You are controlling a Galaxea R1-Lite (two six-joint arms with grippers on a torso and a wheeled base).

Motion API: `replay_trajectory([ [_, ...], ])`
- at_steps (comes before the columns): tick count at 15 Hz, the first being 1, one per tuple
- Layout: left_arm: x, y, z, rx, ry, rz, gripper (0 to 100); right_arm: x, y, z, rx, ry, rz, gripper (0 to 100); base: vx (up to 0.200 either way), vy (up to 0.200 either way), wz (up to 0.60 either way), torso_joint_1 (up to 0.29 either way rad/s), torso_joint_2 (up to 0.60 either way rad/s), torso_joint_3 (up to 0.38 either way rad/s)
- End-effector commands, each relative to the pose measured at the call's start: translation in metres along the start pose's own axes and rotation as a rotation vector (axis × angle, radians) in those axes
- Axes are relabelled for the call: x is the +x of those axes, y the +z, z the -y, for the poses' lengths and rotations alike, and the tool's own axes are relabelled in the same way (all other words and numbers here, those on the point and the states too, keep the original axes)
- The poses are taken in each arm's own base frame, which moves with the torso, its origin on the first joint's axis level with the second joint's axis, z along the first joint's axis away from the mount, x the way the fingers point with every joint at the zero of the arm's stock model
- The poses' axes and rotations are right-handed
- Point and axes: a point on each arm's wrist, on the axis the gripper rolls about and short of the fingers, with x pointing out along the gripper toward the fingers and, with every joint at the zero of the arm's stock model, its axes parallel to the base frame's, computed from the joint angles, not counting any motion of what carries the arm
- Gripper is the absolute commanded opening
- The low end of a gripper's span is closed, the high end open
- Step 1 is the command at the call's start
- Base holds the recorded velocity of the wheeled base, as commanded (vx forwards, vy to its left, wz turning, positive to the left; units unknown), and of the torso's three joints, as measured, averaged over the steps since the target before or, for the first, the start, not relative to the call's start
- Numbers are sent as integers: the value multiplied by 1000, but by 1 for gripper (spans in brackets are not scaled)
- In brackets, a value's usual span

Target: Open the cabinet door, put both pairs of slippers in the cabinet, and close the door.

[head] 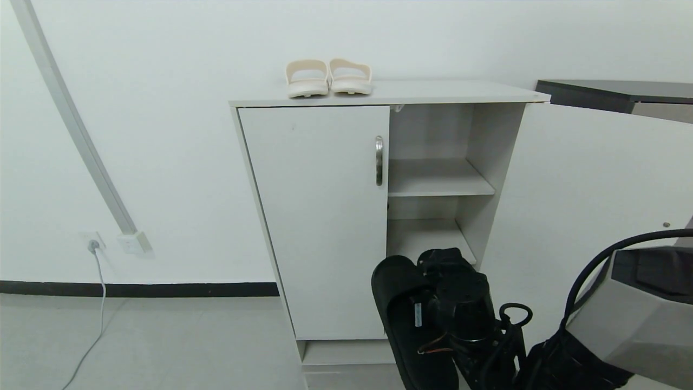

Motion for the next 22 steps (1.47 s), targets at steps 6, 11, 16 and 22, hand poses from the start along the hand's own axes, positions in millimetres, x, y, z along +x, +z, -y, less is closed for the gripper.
replay_trajectory([
  [6, 0, 0, 0, 0, 0, -2, 0, 13, 2, 2, 36, -45, 16, 0, 0, -200, 0, 3, 2, 1],
  [11, 0, 0, 0, 0, 2, -2, 0, 25, -10, -3, 26, -46, -1, 0, 0, -80, 0, 0, 2, 1],
  [16, 0, 0, 0, 0, 2, -4, 0, 41, -27, -14, 19, -37, -2, 0, 0, 0, 0, 0, 0, 0],
  [22, 0, 0, 0, 1, -1, -4, 0, 61, -48, -23, 4, -40, -20, 0, 0, 0, 0, 0, 0, 0],
])
